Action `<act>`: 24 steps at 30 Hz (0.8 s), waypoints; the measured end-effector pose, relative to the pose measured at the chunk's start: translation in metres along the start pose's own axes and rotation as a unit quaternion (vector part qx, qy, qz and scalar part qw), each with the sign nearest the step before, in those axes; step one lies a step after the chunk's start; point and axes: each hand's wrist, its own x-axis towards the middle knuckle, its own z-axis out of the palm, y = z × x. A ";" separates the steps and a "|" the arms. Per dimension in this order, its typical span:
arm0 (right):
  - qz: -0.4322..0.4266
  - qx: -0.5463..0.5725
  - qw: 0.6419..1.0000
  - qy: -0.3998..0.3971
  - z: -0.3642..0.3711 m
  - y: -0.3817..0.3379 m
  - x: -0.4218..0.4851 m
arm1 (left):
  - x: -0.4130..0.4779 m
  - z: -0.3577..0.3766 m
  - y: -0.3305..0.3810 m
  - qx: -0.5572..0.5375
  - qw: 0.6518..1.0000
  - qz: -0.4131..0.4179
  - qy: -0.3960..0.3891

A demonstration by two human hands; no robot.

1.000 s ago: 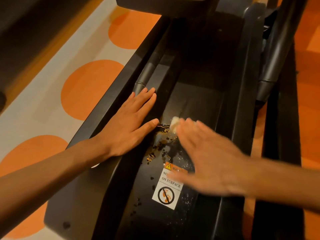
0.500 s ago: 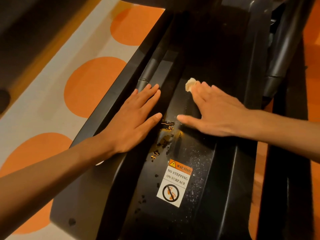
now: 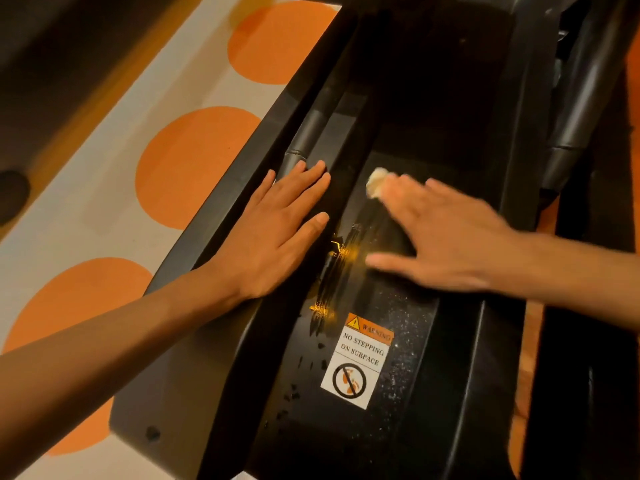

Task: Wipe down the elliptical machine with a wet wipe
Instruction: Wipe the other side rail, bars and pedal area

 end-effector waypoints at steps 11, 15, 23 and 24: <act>-0.168 0.037 0.985 0.001 0.032 -0.096 -0.052 | 0.000 0.001 -0.002 -0.022 1.000 0.003 0.000; -0.060 -0.013 0.997 0.047 0.016 -0.053 -0.018 | 0.001 0.000 -0.002 -0.024 1.000 0.002 -0.002; 0.003 0.002 0.999 -0.040 0.002 -0.067 -0.015 | 0.000 -0.001 -0.001 -0.023 1.000 0.001 0.001; -0.033 0.000 0.997 -0.068 0.007 -0.080 -0.031 | 0.000 0.000 -0.002 -0.022 1.000 0.001 0.002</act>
